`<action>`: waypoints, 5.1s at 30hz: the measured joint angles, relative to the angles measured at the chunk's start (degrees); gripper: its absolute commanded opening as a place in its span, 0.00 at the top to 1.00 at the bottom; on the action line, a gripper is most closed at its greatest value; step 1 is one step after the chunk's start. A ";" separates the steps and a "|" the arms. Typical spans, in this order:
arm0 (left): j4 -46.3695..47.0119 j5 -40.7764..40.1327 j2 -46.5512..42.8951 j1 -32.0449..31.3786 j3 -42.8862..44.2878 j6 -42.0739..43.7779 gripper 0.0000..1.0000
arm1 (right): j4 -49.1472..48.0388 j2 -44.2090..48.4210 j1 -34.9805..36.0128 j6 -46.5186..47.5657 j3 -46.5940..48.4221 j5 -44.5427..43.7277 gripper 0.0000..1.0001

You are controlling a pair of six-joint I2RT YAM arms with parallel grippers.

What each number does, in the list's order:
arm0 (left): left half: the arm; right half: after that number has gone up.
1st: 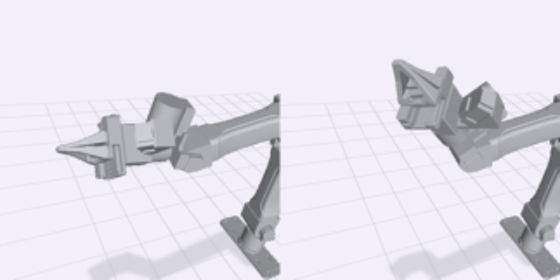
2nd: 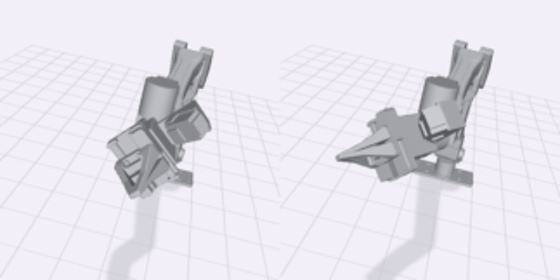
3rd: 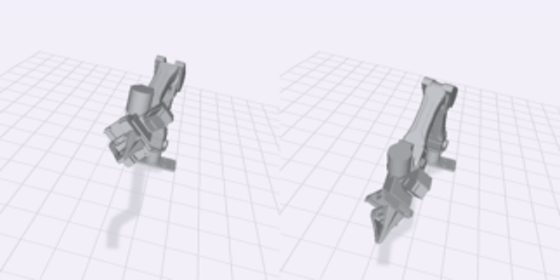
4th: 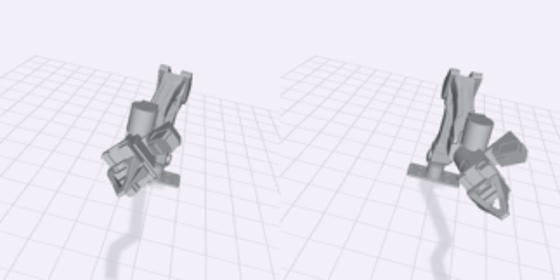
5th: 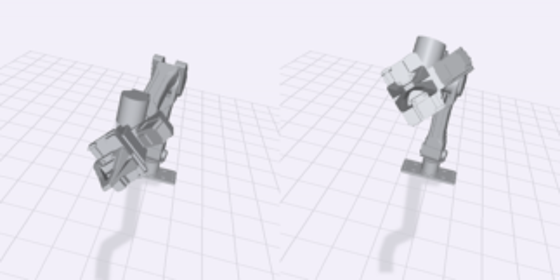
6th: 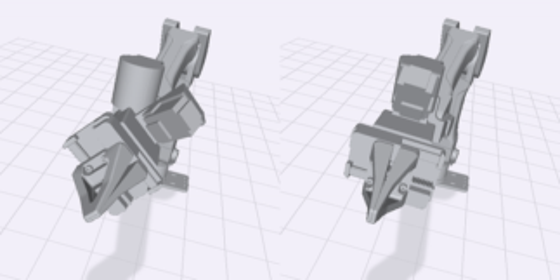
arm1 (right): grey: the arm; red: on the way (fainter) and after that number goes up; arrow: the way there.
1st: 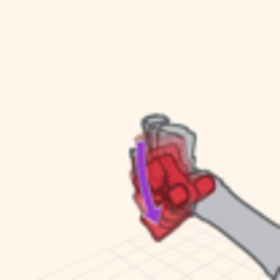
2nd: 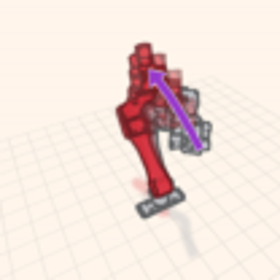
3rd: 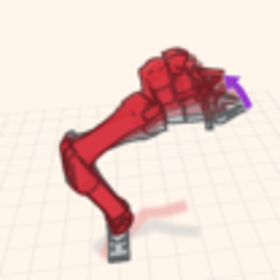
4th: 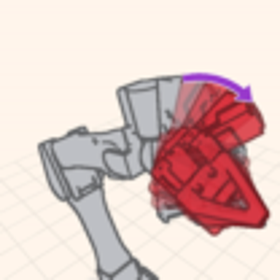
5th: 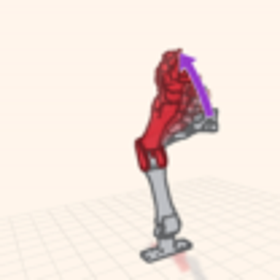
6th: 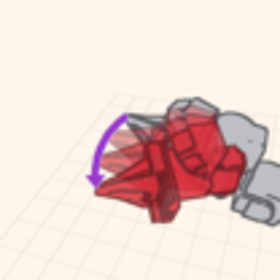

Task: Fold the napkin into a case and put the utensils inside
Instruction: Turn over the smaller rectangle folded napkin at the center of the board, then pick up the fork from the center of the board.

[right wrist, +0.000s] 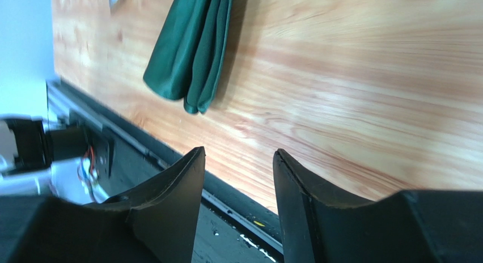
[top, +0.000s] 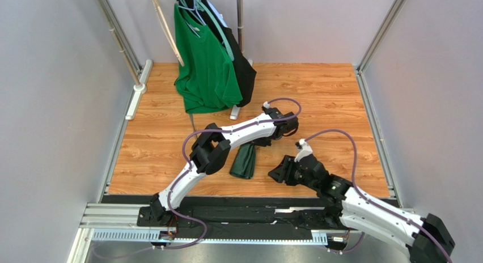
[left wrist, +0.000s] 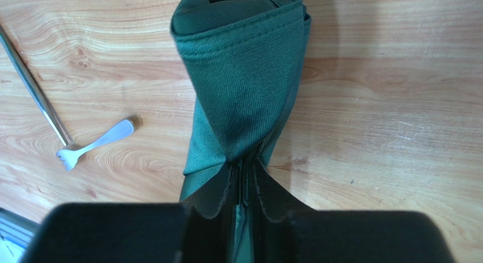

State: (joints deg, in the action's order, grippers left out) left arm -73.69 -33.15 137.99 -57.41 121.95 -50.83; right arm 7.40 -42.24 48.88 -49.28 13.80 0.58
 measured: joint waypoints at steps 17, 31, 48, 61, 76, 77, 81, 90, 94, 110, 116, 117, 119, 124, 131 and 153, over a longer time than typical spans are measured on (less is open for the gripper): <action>6.97 8.20 -9.07 -8.74 -6.91 3.10 0.27 | 25.07 17.92 -6.01 -4.13 -1.77 -10.99 0.48; 25.35 23.65 -49.37 7.28 -43.98 14.60 0.91 | 9.62 -13.22 -11.06 11.69 15.04 -2.75 0.51; 34.91 30.14 -41.46 14.40 -52.63 19.71 0.98 | -3.76 -51.89 -15.17 18.25 43.65 22.21 0.85; 36.28 28.81 -38.14 11.78 -55.56 19.63 0.99 | -3.85 -55.78 -18.88 19.10 43.65 26.25 0.90; 35.74 27.02 -35.63 5.86 -54.62 18.12 0.99 | -3.82 -56.89 -24.90 20.85 40.57 26.58 0.92; 35.58 26.84 -35.63 5.73 -54.45 18.08 0.99 | -3.78 -56.92 -25.22 20.94 40.33 26.58 0.92; 35.21 26.29 -35.63 5.22 -53.51 17.77 0.99 | -4.04 -57.00 -26.67 21.73 39.47 26.62 0.92; 35.45 26.73 -33.55 1.77 -50.99 16.87 0.99 | -5.11 -61.00 -29.51 23.17 39.47 27.71 0.92; 35.12 25.27 -32.89 -0.13 -50.99 16.37 0.94 | -6.19 -62.25 -30.99 23.21 39.47 29.55 0.92; 52.02 41.05 -46.84 1.31 -60.35 18.47 0.99 | -9.73 -59.49 -31.36 18.10 38.14 37.00 0.85; 62.77 48.85 -40.61 1.57 -69.26 17.84 0.99 | -14.67 -61.57 -31.36 15.93 38.16 39.34 0.86; 64.22 49.70 -39.69 1.55 -70.18 17.59 0.99 | -15.56 -62.60 -31.47 15.72 38.16 39.54 0.87; 67.54 51.56 -39.15 1.49 -71.36 16.74 1.00 | -17.03 -65.53 -31.95 15.37 38.21 40.02 0.87; 71.45 49.96 -39.19 -0.04 -72.37 16.96 0.98 | -18.60 -70.25 -33.46 14.47 39.47 43.60 0.88; 65.75 46.75 -45.31 -0.37 -72.41 18.18 0.87 | -18.69 -69.92 -33.59 14.51 39.56 44.02 0.88; 76.65 54.42 -38.86 -0.66 -74.99 15.06 0.98 | -21.31 -69.70 -36.59 13.46 36.74 45.55 0.88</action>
State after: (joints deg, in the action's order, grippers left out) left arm 2.96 21.28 99.13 -58.06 46.96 -35.77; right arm -13.91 -111.94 12.29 -35.81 50.54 46.13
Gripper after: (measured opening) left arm 0.029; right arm 0.116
